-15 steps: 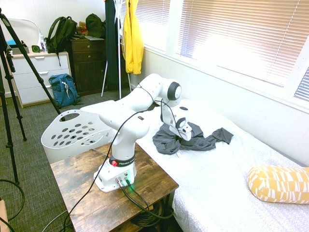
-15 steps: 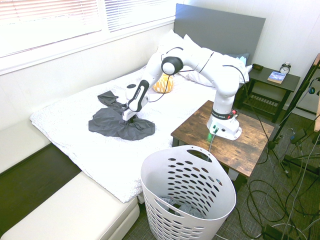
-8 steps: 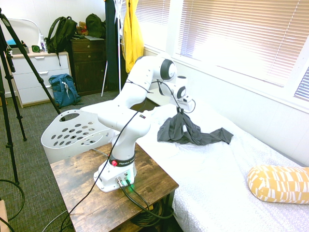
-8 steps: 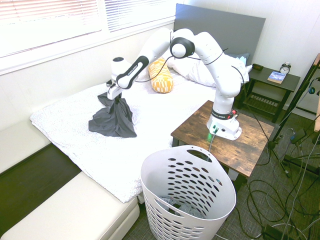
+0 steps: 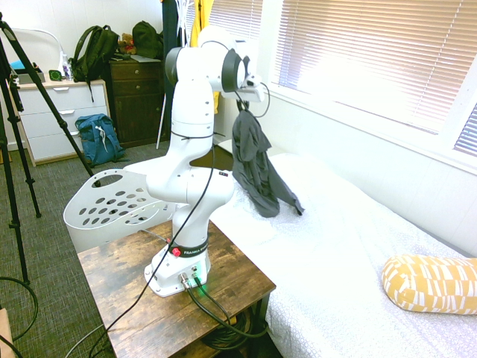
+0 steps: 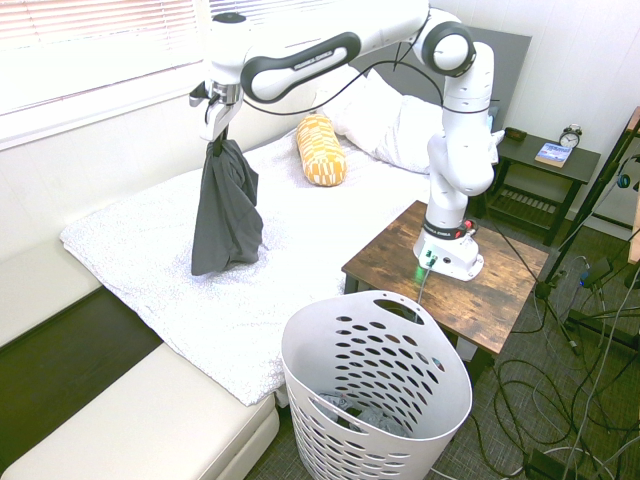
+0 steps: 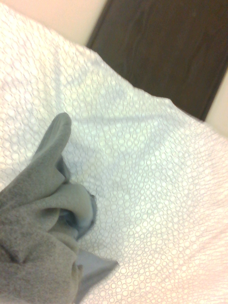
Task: Put my clothes in the laundry bag
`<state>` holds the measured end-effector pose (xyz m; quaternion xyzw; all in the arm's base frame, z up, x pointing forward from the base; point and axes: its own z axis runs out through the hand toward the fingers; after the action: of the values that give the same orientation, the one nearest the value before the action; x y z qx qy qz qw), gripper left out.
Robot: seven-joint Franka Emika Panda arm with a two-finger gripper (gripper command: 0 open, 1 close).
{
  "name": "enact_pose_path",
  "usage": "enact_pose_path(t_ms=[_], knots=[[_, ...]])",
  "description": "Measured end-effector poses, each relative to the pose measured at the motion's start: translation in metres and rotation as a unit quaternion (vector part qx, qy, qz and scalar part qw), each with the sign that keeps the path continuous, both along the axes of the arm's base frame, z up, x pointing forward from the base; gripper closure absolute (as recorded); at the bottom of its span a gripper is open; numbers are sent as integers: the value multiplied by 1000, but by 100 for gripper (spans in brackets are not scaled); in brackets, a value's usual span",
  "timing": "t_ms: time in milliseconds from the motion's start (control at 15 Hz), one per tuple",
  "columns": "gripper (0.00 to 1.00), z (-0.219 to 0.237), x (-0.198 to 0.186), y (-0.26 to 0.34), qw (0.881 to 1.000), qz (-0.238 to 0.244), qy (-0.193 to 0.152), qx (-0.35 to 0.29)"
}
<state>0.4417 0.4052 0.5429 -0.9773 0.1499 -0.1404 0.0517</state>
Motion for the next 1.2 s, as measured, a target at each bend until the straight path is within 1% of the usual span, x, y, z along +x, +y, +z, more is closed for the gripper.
enact_pose_path(t_ms=[133,200,333,400,467,533,600,667,733,933,1067,1133,1200], knots=[[100,57,-94,28,1000,30,-3,-2],[100,83,-156,38,999,45,-8,-6],[100,119,-277,45,997,70,-17,-15],[100,131,-346,40,996,86,-18,-16],[100,137,-405,34,995,100,-22,-17],[100,136,-455,30,993,116,-29,-17],[100,120,-497,30,991,131,-32,-25],[100,96,-520,33,989,139,-25,-36],[100,66,-530,41,988,144,-10,-47],[100,-48,-529,61,984,150,43,-83],[100,-112,-533,63,981,153,68,-100],[0,-131,-537,62,979,155,76,-106],[0,-143,-541,62,977,160,83,-111]])
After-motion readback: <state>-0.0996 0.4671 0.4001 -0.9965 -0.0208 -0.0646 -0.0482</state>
